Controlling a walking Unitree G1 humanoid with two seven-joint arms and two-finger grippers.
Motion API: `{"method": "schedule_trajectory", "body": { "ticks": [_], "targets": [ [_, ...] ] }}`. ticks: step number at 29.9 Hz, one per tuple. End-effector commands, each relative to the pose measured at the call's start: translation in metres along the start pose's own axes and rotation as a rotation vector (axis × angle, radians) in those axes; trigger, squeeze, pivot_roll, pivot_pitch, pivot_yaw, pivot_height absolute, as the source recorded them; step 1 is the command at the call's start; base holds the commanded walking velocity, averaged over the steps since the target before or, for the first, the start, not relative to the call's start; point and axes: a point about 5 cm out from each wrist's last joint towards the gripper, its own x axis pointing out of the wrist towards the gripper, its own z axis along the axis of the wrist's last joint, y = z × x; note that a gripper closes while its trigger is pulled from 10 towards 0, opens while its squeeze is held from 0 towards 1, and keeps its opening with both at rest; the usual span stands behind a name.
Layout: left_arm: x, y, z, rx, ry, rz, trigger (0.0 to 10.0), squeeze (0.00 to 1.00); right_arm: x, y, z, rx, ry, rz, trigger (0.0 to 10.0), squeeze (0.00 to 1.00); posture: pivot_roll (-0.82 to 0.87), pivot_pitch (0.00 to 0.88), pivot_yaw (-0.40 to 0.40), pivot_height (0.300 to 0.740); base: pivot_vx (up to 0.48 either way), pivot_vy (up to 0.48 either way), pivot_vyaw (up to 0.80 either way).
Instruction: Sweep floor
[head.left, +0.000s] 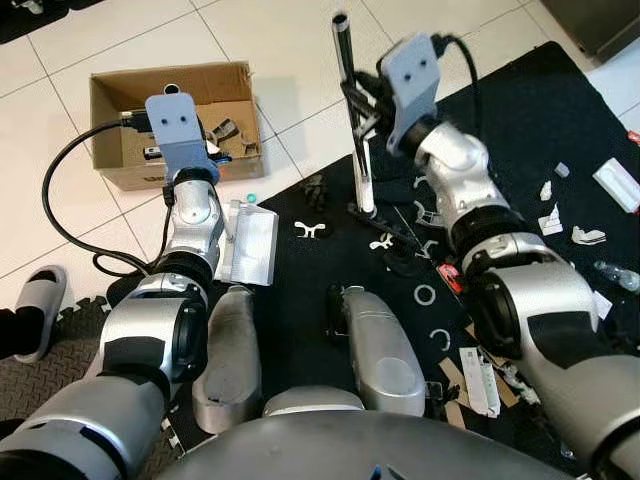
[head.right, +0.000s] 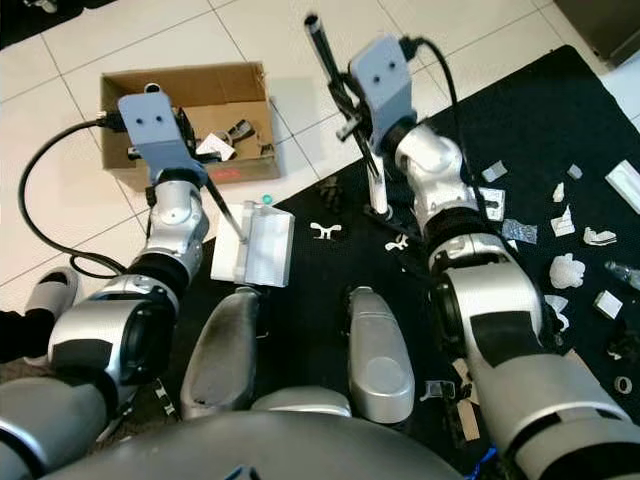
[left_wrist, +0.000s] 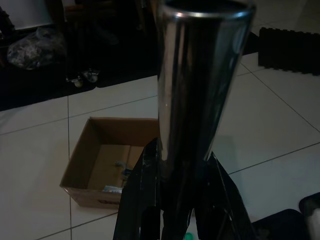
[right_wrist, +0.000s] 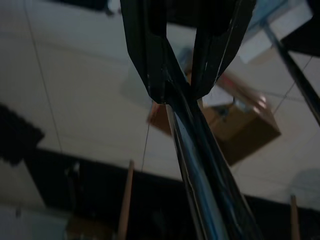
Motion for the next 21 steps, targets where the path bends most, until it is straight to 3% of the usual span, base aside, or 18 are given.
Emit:
{"method": "schedule_trajectory", "body": {
  "ticks": [1,11,18,21],
  "targets": [
    [-0.014,0.006,-0.029,0.028,0.14,0.007,10.0,0.0,-0.001,0.002,-0.004,-0.016,0.013,0.0,10.0,0.0,-0.04,0.152,-0.042,0.74,0.0,0.0,0.0],
    [-0.014,0.008,-0.03,0.034,0.143,0.01,10.0,0.0,-0.018,0.015,-0.043,-0.148,0.22,-0.006,10.0,0.0,-0.04,0.147,-0.04,0.74,0.0,0.0,0.0],
    [-0.014,0.008,-0.03,0.035,0.143,0.008,10.0,0.0,-0.022,0.028,-0.056,-0.145,0.269,0.035,10.0,0.0,-0.04,0.148,-0.039,0.74,0.0,0.0,0.0],
    [-0.014,0.007,-0.03,0.034,0.143,0.009,10.0,0.0,-0.022,0.043,-0.061,-0.049,0.26,0.103,10.0,0.0,-0.04,0.152,-0.038,0.74,0.0,0.0,0.0]
  ]
}}
